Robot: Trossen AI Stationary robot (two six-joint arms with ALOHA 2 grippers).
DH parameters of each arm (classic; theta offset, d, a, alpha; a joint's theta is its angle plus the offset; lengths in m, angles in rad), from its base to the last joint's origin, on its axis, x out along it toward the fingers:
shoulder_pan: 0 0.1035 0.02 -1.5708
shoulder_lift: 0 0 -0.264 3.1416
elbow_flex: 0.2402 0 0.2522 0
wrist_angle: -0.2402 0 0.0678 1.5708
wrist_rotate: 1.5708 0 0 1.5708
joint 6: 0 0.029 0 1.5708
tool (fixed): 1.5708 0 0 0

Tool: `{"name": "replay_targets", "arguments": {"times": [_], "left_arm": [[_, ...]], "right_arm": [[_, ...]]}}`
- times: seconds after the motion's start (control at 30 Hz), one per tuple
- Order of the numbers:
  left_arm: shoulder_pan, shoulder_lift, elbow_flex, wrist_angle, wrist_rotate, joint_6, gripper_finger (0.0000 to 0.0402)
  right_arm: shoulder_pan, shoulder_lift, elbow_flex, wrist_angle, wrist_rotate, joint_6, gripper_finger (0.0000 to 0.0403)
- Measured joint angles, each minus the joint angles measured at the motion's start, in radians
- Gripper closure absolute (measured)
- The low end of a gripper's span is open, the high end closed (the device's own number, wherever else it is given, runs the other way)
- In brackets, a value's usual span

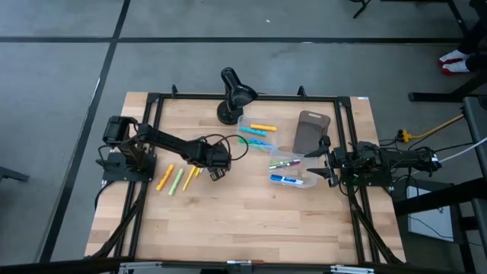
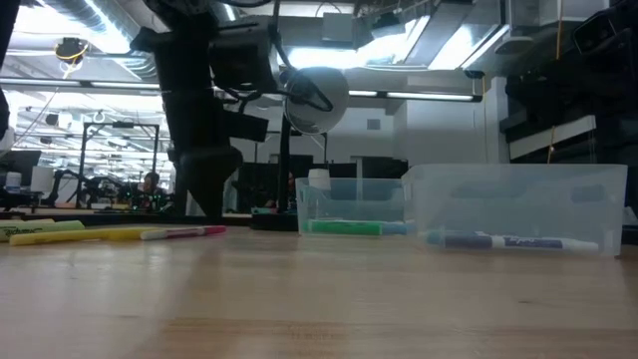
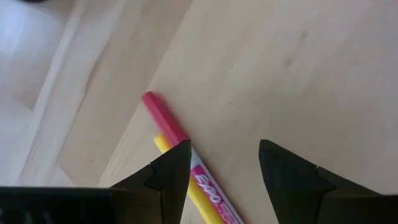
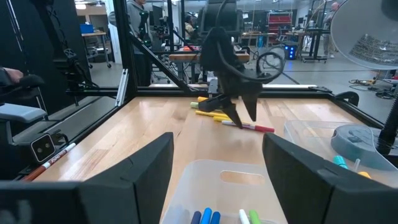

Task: Pick & Place Markers
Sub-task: Put the pink marker pen into the bottom transparent bin

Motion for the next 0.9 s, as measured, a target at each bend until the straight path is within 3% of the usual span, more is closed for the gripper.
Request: {"name": "replay_targets", "arguments": {"times": [0.3, 0.63, 0.9], "left_arm": [[0.073, 0.000, -0.042, 0.013, 0.082, -0.102, 0.0217], [0.078, -0.005, -0.075, 0.023, 0.063, -0.123, 0.0217], [0.074, -0.091, -0.077, 0.034, 0.037, -0.123, 0.0217]], "right_arm": [[0.000, 0.000, 0.000, 0.000, 0.000, 0.000, 0.0159], [0.000, 0.000, 0.000, 0.000, 0.000, 0.000, 0.0159], [0.000, 0.000, 0.000, 0.000, 0.000, 0.000, 0.0159]]}}
